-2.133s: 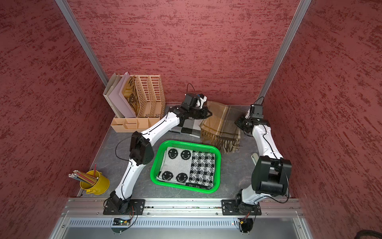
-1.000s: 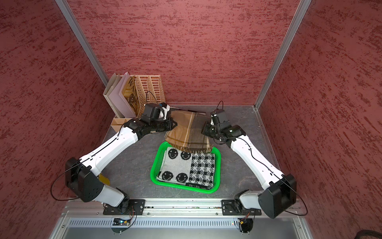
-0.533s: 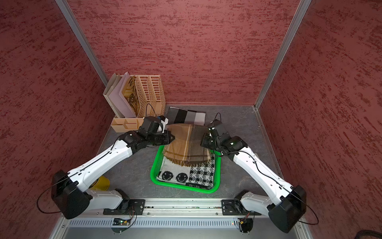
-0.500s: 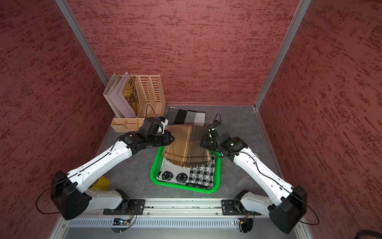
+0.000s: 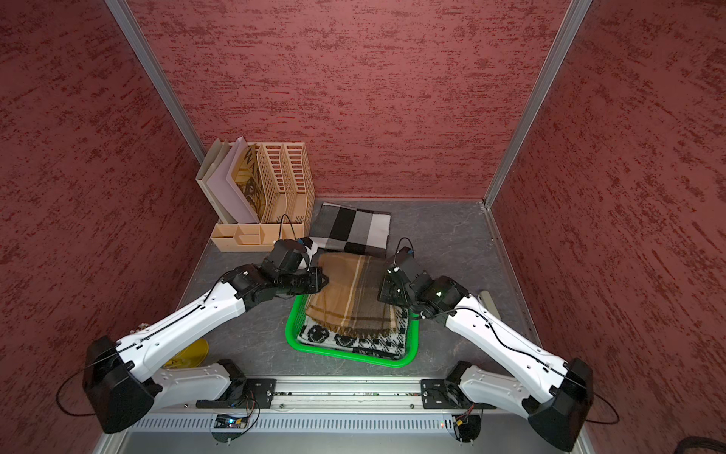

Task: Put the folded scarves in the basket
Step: Place the scarf in the basket.

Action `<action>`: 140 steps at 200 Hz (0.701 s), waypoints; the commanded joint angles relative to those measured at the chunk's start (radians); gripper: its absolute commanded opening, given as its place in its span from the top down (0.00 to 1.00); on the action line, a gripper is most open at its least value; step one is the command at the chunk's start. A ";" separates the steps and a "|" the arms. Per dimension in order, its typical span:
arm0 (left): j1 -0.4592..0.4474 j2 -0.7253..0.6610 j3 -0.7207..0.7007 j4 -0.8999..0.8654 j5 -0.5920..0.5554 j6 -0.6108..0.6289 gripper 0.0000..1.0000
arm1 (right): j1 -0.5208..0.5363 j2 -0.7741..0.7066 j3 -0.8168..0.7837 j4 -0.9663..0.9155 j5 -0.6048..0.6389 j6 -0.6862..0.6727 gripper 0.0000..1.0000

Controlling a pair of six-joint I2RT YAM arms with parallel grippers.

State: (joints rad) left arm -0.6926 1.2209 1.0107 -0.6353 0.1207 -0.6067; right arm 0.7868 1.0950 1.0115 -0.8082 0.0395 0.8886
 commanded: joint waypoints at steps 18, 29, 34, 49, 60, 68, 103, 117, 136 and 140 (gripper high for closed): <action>-0.028 -0.049 -0.025 -0.024 -0.042 -0.031 1.00 | 0.049 -0.036 -0.006 -0.051 0.081 0.053 1.00; -0.032 -0.058 -0.033 -0.027 -0.046 -0.038 1.00 | 0.051 -0.040 -0.011 -0.058 0.089 0.054 1.00; -0.033 -0.062 -0.036 -0.028 -0.048 -0.039 1.00 | 0.051 -0.040 -0.011 -0.062 0.093 0.055 1.00; -0.036 -0.064 -0.041 -0.030 -0.049 -0.044 1.00 | 0.051 -0.040 -0.011 -0.068 0.095 0.055 1.00; -0.039 -0.061 -0.046 -0.028 -0.048 -0.046 1.00 | 0.051 -0.038 -0.011 -0.072 0.098 0.057 1.00; -0.041 -0.056 -0.048 -0.023 -0.045 -0.047 1.00 | 0.051 -0.038 -0.012 -0.074 0.098 0.058 1.00; -0.048 -0.029 -0.071 0.003 -0.053 -0.054 1.00 | 0.051 -0.036 -0.042 -0.065 0.110 0.063 1.00; -0.048 -0.013 -0.082 0.015 -0.060 -0.054 1.00 | 0.051 -0.026 -0.061 -0.051 0.114 0.065 1.00; -0.048 0.009 -0.095 0.031 -0.077 -0.049 1.00 | 0.050 -0.007 -0.096 -0.019 0.116 0.068 1.00; -0.049 0.014 -0.097 0.035 -0.082 -0.048 1.00 | 0.050 -0.001 -0.102 -0.012 0.116 0.068 1.00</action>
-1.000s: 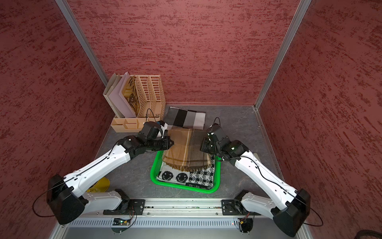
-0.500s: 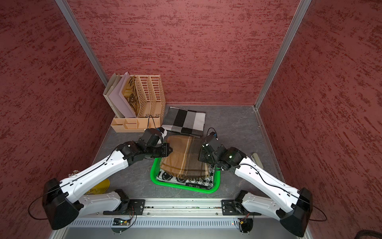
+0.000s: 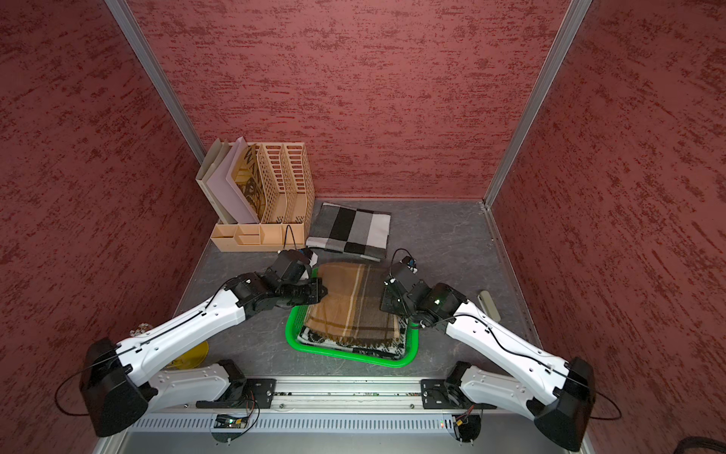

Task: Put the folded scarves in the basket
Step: Place the scarf in the basket.

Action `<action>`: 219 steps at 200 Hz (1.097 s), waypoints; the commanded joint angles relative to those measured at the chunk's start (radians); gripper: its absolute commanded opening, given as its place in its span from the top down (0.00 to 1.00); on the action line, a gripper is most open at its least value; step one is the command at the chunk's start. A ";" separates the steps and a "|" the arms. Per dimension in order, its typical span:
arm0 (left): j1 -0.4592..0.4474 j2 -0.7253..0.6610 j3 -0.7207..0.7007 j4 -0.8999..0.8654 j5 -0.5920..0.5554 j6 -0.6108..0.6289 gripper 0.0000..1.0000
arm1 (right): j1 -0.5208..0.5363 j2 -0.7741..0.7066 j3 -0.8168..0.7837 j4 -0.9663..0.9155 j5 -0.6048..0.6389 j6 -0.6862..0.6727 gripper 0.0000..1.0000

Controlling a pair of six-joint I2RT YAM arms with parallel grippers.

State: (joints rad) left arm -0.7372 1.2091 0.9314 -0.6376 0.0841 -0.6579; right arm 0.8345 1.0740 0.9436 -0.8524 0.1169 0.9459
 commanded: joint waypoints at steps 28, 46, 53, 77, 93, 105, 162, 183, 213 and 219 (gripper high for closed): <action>-0.005 0.084 -0.035 0.069 -0.062 0.020 1.00 | 0.002 0.061 -0.070 0.069 0.043 0.015 1.00; -0.012 0.127 -0.039 0.078 -0.085 0.024 1.00 | 0.003 0.079 -0.095 0.086 0.053 0.025 1.00; -0.016 0.136 -0.044 0.081 -0.100 0.023 1.00 | 0.002 0.086 -0.107 0.090 0.061 0.028 1.00; -0.032 0.151 -0.057 0.078 -0.154 0.012 1.00 | 0.004 0.113 -0.136 0.106 0.084 0.033 1.00; -0.043 0.147 -0.060 0.056 -0.183 -0.004 1.00 | 0.002 0.128 -0.144 0.111 0.081 0.042 1.00; -0.055 0.135 -0.062 0.040 -0.203 -0.012 1.00 | 0.003 0.130 -0.147 0.116 0.079 0.044 1.00; -0.071 0.151 -0.085 0.015 -0.258 -0.025 1.00 | 0.003 0.145 -0.164 0.117 0.069 0.058 1.00; -0.080 0.147 -0.094 0.014 -0.287 -0.038 1.00 | 0.003 0.141 -0.176 0.116 0.078 0.071 1.00; -0.080 0.183 -0.093 0.009 -0.302 -0.032 1.00 | 0.003 0.160 -0.197 0.119 0.091 0.083 1.00; -0.081 0.189 -0.094 0.009 -0.299 -0.031 1.00 | 0.003 0.161 -0.205 0.121 0.090 0.089 1.00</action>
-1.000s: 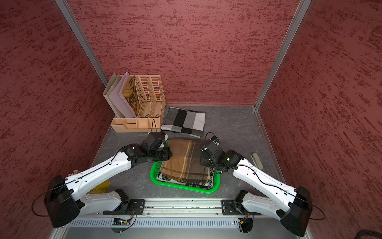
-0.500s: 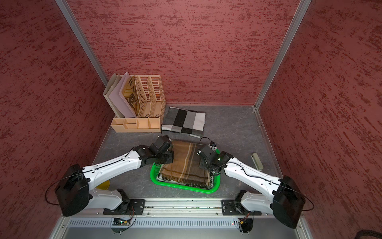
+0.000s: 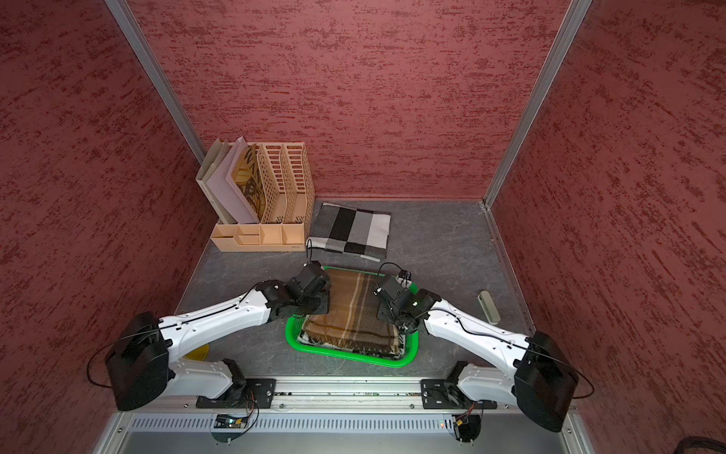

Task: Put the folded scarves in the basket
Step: Place the scarf in the basket.

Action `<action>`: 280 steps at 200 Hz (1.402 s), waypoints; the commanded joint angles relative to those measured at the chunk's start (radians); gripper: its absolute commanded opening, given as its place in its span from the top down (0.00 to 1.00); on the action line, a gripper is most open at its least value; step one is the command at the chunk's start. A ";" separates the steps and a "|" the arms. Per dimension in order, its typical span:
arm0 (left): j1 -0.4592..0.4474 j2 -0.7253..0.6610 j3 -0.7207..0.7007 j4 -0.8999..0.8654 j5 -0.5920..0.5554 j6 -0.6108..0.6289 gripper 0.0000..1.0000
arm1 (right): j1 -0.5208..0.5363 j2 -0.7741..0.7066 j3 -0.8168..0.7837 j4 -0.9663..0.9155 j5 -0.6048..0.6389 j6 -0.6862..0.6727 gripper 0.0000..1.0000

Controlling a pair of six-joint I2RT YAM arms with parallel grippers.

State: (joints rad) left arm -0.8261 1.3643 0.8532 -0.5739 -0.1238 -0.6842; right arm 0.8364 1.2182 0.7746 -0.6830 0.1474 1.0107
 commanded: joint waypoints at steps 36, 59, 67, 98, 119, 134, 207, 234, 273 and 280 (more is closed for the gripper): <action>-0.004 0.024 -0.022 -0.069 -0.117 -0.026 1.00 | 0.000 -0.030 -0.047 -0.074 0.080 0.035 0.93; -0.010 0.008 -0.005 -0.094 -0.135 -0.021 0.99 | 0.002 -0.062 -0.018 -0.131 0.105 0.026 0.67; -0.012 0.001 0.005 -0.105 -0.145 -0.020 0.94 | 0.001 -0.078 -0.009 -0.155 0.118 0.023 0.62; -0.022 -0.035 0.018 -0.136 -0.170 -0.023 0.66 | 0.001 -0.126 -0.009 -0.195 0.128 0.019 0.56; -0.022 -0.045 0.014 -0.130 -0.160 -0.021 0.67 | 0.001 -0.123 -0.024 -0.168 0.112 0.013 0.57; -0.021 -0.033 0.005 -0.116 -0.151 -0.020 0.73 | 0.001 -0.106 -0.034 -0.144 0.105 0.015 0.59; -0.021 0.036 -0.034 -0.078 -0.151 -0.050 1.00 | 0.001 -0.048 -0.048 -0.076 0.055 -0.002 0.55; -0.021 -0.003 0.001 -0.128 -0.166 -0.054 0.99 | 0.002 -0.068 0.015 -0.128 0.081 -0.023 0.47; 0.001 -0.120 0.080 -0.190 -0.151 -0.052 0.70 | -0.037 -0.115 0.170 -0.215 0.120 -0.097 0.37; 0.016 -0.135 0.096 -0.197 -0.141 -0.050 0.63 | -0.053 -0.113 0.195 -0.215 0.114 -0.119 0.36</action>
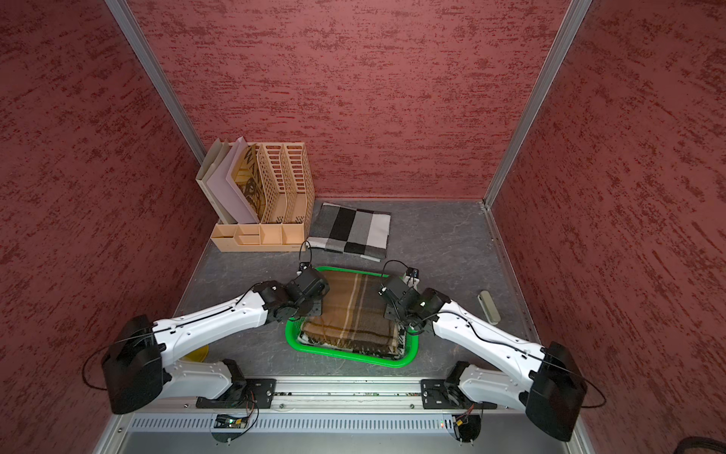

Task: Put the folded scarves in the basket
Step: Place the scarf in the basket.

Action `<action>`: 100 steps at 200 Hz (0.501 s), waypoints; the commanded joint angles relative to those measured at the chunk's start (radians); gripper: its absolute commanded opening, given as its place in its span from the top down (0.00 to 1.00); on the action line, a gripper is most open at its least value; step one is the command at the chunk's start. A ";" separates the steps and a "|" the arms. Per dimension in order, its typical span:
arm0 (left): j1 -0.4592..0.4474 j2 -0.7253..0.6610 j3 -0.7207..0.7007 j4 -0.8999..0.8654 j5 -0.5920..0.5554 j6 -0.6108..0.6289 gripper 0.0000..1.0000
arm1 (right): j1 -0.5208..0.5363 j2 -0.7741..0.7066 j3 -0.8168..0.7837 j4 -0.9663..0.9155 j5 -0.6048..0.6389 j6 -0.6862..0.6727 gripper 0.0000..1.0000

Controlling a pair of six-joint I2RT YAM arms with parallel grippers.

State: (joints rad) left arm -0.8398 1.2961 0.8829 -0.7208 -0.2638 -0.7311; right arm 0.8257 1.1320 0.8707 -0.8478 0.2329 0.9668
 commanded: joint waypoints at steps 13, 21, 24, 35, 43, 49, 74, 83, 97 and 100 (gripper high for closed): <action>0.064 -0.089 0.090 -0.046 0.036 0.013 0.57 | -0.079 -0.015 0.142 -0.036 0.010 -0.118 0.34; 0.097 -0.094 0.105 -0.038 0.073 0.025 0.56 | -0.111 0.001 0.166 -0.020 -0.012 -0.147 0.33; 0.112 -0.094 0.110 -0.032 0.089 0.032 0.56 | -0.122 0.007 0.175 -0.012 -0.026 -0.158 0.33; 0.167 -0.085 0.131 -0.009 0.143 0.051 0.57 | -0.184 0.035 0.203 0.038 -0.093 -0.199 0.33; 0.215 -0.072 0.144 0.019 0.188 0.068 0.58 | -0.227 0.061 0.225 0.078 -0.140 -0.223 0.33; 0.246 -0.059 0.156 0.037 0.220 0.077 0.59 | -0.254 0.085 0.240 0.114 -0.176 -0.242 0.33; 0.337 0.030 0.232 0.084 0.286 0.123 0.58 | -0.356 0.235 0.347 0.195 -0.269 -0.294 0.33; 0.361 0.063 0.258 0.097 0.309 0.136 0.57 | -0.385 0.300 0.380 0.217 -0.289 -0.308 0.34; 0.388 0.101 0.286 0.118 0.328 0.150 0.58 | -0.442 0.409 0.414 0.272 -0.354 -0.312 0.35; 0.392 0.108 0.291 0.123 0.332 0.153 0.57 | -0.453 0.429 0.420 0.285 -0.370 -0.310 0.35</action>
State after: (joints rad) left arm -0.4820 1.3525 1.1252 -0.6594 -0.0170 -0.6353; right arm 0.4496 1.4277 1.2381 -0.6880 0.0059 0.7128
